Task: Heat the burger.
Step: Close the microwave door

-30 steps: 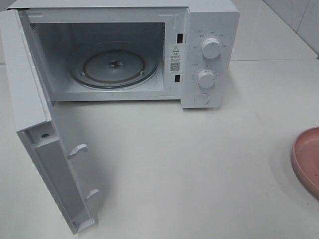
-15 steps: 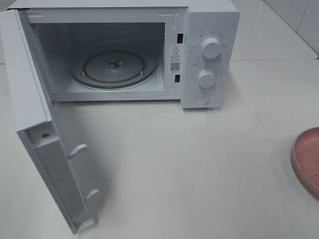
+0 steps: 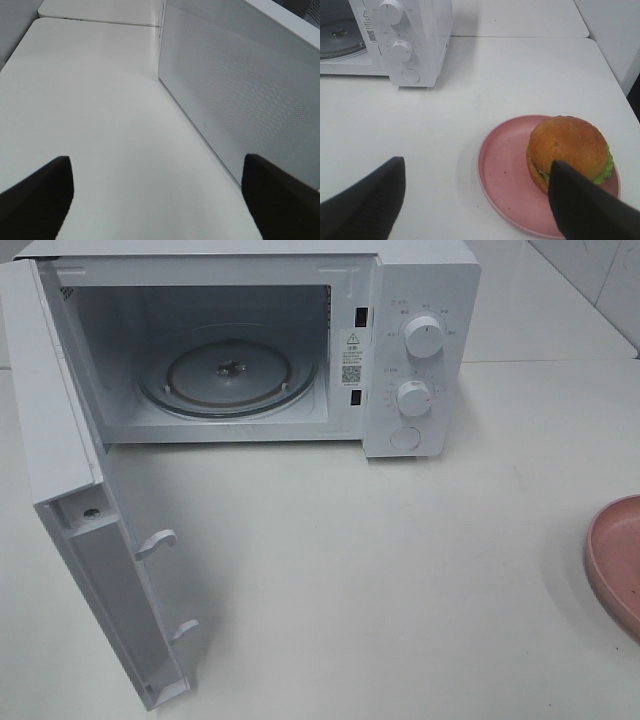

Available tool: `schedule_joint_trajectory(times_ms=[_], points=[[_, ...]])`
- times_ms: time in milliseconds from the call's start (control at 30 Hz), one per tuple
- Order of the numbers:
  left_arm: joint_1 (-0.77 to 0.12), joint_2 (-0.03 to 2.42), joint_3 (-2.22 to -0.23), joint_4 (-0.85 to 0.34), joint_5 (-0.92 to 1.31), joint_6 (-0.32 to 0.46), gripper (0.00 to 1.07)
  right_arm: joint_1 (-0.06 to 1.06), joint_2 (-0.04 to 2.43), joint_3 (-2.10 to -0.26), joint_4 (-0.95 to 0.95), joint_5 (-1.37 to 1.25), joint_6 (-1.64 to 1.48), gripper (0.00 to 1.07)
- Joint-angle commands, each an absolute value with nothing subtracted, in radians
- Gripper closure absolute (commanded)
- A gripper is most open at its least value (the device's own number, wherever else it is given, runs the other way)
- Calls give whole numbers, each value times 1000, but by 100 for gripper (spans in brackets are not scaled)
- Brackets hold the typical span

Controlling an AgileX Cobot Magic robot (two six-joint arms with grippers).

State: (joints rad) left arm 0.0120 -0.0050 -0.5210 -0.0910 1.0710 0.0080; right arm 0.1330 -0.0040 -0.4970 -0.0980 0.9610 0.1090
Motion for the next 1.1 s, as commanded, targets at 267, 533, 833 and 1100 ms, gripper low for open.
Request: schedule_joint_trajectory(times_ms=[267, 533, 833, 1100], points=[[13, -13, -517, -94, 1071, 0, 23, 125, -29, -495, -96, 962, 100, 33], [13, -13, -518, -96, 1070, 0, 23, 125, -29, -495, -96, 962, 100, 33], [13, 2, -546, -55, 982, 0, 39, 125, -29, -495, -96, 962, 100, 33], [13, 135, -501, -39, 763, 0, 61, 125, -29, -495, -96, 962, 100, 33]])
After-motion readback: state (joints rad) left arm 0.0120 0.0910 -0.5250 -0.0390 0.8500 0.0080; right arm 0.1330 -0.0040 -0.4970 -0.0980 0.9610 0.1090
